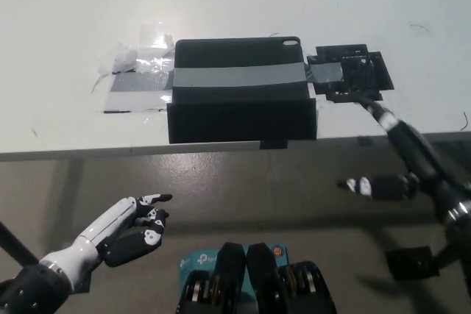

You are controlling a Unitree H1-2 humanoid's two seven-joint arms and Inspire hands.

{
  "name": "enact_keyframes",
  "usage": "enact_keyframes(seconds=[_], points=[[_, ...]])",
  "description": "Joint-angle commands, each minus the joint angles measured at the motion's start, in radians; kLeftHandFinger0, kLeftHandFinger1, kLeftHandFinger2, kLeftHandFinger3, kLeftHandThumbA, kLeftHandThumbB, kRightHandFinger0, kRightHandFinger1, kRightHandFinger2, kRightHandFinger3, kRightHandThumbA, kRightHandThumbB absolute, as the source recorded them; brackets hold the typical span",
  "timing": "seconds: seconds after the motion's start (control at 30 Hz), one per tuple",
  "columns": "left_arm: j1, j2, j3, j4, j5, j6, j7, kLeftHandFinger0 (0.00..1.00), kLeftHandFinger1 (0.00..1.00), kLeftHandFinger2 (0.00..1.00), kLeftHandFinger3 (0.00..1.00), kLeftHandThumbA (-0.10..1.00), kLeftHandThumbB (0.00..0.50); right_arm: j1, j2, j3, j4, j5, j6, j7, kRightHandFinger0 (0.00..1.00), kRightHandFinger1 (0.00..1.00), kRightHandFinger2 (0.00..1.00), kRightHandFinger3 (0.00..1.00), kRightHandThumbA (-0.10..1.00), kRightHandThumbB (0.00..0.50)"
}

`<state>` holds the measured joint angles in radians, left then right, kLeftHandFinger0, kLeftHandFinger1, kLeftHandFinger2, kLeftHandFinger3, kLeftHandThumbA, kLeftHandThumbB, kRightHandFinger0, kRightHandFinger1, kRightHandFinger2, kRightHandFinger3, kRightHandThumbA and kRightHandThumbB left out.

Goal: The robot uses its right hand to pull the cover of a folded tablet cover kept in the middle of the desk

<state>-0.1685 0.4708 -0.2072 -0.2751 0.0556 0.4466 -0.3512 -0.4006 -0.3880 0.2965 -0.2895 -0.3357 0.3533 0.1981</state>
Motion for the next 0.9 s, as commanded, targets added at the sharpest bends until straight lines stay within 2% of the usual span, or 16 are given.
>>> enact_keyframes(seconds=[0.0,0.17,0.27,0.4,0.47,0.57,0.8,0.87], points=[[-0.007,0.009,0.014,-0.034,0.012,0.023,-0.034,0.83,0.84,0.95,1.00,1.00,0.094,-0.178,0.018,0.060,-0.014,-0.202,0.023,0.016,1.00,1.00,1.00,1.00,1.00,0.500],[0.000,-0.001,0.014,-0.027,0.019,0.023,-0.033,0.84,0.84,0.95,1.00,1.00,0.102,-0.325,0.082,0.173,0.117,-0.285,0.012,0.030,1.00,1.00,1.00,1.00,1.00,0.500],[0.000,-0.002,0.017,-0.031,0.023,0.023,-0.039,0.83,0.84,0.94,1.00,1.00,0.084,-0.375,0.109,0.215,0.179,-0.300,0.032,0.053,1.00,1.00,1.00,1.00,1.00,0.500],[0.004,-0.009,0.023,-0.029,0.026,0.023,-0.040,0.82,0.83,0.94,1.00,1.00,0.087,-0.415,0.130,0.241,0.256,-0.314,0.006,0.047,1.00,1.00,1.00,1.00,1.00,0.500],[0.005,-0.012,0.026,-0.029,0.032,0.023,-0.043,0.81,0.83,0.94,1.00,1.00,0.099,-0.480,0.161,0.276,0.402,-0.333,-0.004,0.057,1.00,1.00,1.00,1.00,1.00,0.500],[0.005,-0.014,0.029,-0.028,0.029,0.023,-0.046,0.82,0.83,0.94,1.00,1.00,0.091,-0.522,0.182,0.298,0.523,-0.336,-0.022,0.062,1.00,1.00,1.00,1.00,1.00,0.500],[0.008,-0.019,0.028,-0.034,0.042,0.023,-0.056,0.83,0.85,0.96,1.00,1.00,0.085,-0.578,0.178,0.386,0.721,-0.391,-0.082,0.092,1.00,1.00,1.00,1.00,1.00,0.500],[0.007,-0.020,0.029,-0.031,0.045,0.023,-0.056,0.82,0.84,0.95,1.00,1.00,0.099,-0.577,0.179,0.402,0.762,-0.394,-0.085,0.102,1.00,1.00,1.00,1.00,1.00,0.500]])
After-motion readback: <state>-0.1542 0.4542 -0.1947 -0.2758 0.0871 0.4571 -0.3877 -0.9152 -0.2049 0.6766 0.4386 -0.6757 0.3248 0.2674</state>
